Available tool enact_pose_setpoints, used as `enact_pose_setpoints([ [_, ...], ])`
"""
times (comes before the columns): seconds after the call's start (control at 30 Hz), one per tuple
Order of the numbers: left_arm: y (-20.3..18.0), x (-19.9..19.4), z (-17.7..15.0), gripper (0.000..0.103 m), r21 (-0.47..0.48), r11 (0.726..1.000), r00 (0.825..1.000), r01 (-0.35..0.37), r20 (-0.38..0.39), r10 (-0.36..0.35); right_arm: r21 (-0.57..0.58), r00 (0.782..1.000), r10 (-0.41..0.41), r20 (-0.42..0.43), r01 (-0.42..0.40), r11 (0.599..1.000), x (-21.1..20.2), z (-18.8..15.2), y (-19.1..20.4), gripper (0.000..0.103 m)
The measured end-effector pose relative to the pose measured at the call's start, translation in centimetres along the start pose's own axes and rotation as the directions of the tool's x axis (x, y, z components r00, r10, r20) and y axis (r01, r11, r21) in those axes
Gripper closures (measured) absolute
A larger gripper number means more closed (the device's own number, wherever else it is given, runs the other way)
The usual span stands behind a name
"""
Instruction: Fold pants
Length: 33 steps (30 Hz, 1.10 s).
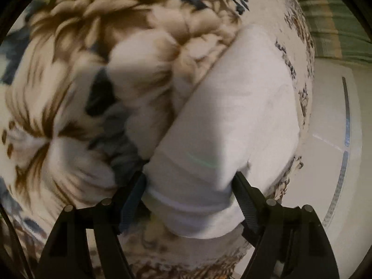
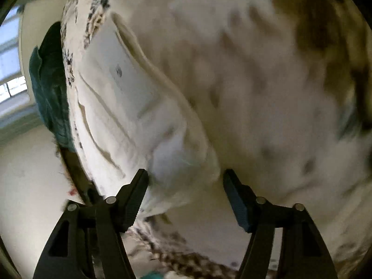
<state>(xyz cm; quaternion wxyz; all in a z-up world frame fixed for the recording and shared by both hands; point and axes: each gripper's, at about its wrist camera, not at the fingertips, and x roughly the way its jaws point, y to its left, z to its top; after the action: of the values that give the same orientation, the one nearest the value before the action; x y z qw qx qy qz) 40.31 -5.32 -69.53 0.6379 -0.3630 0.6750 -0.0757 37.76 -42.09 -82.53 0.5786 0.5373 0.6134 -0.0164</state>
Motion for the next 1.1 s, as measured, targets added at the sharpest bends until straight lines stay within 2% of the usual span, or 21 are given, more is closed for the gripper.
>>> enact_pose_setpoints([
  [0.07, 0.3, 0.0, -0.1, 0.025, 0.044, 0.998, 0.998, -0.055, -0.004, 0.055, -0.010, 0.998, -0.062, -0.012, 0.062, 0.998, -0.2, -1.1, -0.4, 0.045],
  [0.1, 0.3, -0.1, 0.0, 0.020, 0.057, 0.995, 0.997, -0.081, -0.007, 0.081, -0.027, 0.995, -0.094, -0.022, 0.094, 0.995, -0.3, -1.5, -0.4, 0.045],
  [0.13, -0.1, -0.3, 0.1, 0.019, 0.076, 0.990, 0.993, -0.116, -0.008, 0.117, -0.079, 0.987, -0.157, -0.027, 0.154, 0.985, -0.4, -1.9, 0.0, 0.045],
  [0.17, -0.8, -0.9, 0.3, 0.019, 0.100, 0.985, 0.989, -0.144, -0.002, 0.145, -0.128, 0.971, -0.238, -0.020, 0.234, 0.964, -0.5, -2.2, 0.5, 0.045],
  [0.2, -1.6, -1.3, 0.6, 0.019, 0.117, 0.979, 0.986, -0.164, 0.010, 0.164, -0.194, 0.935, -0.354, 0.002, 0.347, 0.917, -0.5, -2.7, 1.1, 0.045],
  [0.23, -2.9, -2.1, 0.7, 0.020, 0.154, 0.967, 0.980, -0.201, 0.033, 0.198, -0.221, 0.927, -0.375, 0.010, 0.367, 0.903, -0.5, -2.9, 1.4, 0.045],
  [0.33, -7.4, -4.3, 0.5, 0.021, 0.292, 0.924, 0.968, -0.246, 0.118, 0.220, -0.124, 0.992, -0.113, -0.051, 0.106, 0.987, -1.3, -3.9, 1.0, 0.045],
  [0.4, -9.9, -4.5, -0.1, 0.021, 0.388, 0.884, 0.965, -0.260, 0.147, 0.219, -0.048, 0.998, 0.050, -0.040, -0.052, 0.998, -1.4, -4.1, 0.9, 0.043],
  [0.47, -10.1, -3.2, -0.5, 0.021, 0.413, 0.861, 0.955, -0.296, 0.133, 0.265, 0.008, 0.989, 0.144, -0.006, -0.144, 0.989, -1.0, -3.8, 0.8, 0.039],
  [0.53, -8.7, -1.3, -1.0, 0.021, 0.363, 0.889, 0.959, -0.278, 0.051, 0.279, 0.033, 0.990, 0.141, 0.014, -0.142, 0.989, 0.1, -3.1, 0.9, 0.039],
  [0.57, -7.8, -1.0, -1.3, 0.021, 0.330, 0.898, 0.955, -0.291, 0.036, 0.296, 0.058, 0.997, 0.082, 0.003, -0.082, 0.995, 1.4, -2.9, 0.7, 0.042],
  [0.6, -7.0, -0.9, -1.7, 0.021, 0.290, 0.909, 0.952, -0.300, 0.028, 0.305, 0.081, 0.997, 0.073, -0.002, -0.073, 0.994, 2.1, -3.0, 0.3, 0.054],
  [0.63, -5.4, -1.1, -2.0, 0.021, 0.207, 0.935, 0.956, -0.289, 0.012, 0.293, 0.109, 0.998, 0.067, 0.010, -0.068, 0.992, 2.5, -3.3, -0.2, 0.056],
  [0.67, -3.9, -1.3, -2.2, 0.021, 0.116, 0.966, 0.972, -0.231, -0.012, 0.234, 0.125, 0.997, 0.068, 0.034, -0.072, 0.990, 2.5, -3.9, -0.5, 0.061],
  [0.73, -0.1, -1.5, -2.9, 0.021, -0.068, 0.990, 0.992, -0.122, -0.042, 0.120, 0.118, 0.994, 0.090, 0.062, -0.097, 0.988, 2.2, -4.6, -0.8, 0.065],
  [0.83, 2.7, -0.3, -2.9, 0.021, -0.236, 0.972, 0.999, 0.004, -0.039, -0.013, 0.147, 0.980, 0.174, 0.093, -0.186, 0.971, 2.0, -5.3, -1.8, 0.080],
  [0.87, 3.3, 0.1, -2.7, 0.021, -0.286, 0.956, 0.996, 0.072, -0.021, -0.082, 0.152, 0.974, 0.200, 0.102, -0.214, 0.965, 2.0, -5.7, -2.2, 0.082],
  [0.9, 3.6, 0.4, -2.6, 0.022, -0.300, 0.949, 0.995, 0.093, -0.010, -0.100, 0.143, 0.975, 0.200, 0.100, -0.213, 0.967, 1.9, -5.7, -2.1, 0.084],
  [0.97, 3.4, 0.3, -2.1, 0.048, -0.265, 0.943, 0.980, 0.200, 0.051, -0.194, 0.132, 0.978, 0.186, 0.096, -0.198, 0.971, 2.0, -5.8, -1.7, 0.088],
  [1.0, 2.9, 0.5, -1.8, 0.060, -0.245, 0.944, 0.975, 0.221, 0.055, -0.214, 0.128, 0.978, 0.188, 0.089, -0.198, 0.972, 2.0, -5.7, -1.6, 0.088],
  [1.1, 3.4, 0.5, -0.9, 0.070, -0.227, 0.921, 0.949, 0.316, 0.078, -0.306, 0.161, 0.970, 0.231, 0.075, -0.241, 0.957, 2.1, -5.4, -2.2, 0.088],
])
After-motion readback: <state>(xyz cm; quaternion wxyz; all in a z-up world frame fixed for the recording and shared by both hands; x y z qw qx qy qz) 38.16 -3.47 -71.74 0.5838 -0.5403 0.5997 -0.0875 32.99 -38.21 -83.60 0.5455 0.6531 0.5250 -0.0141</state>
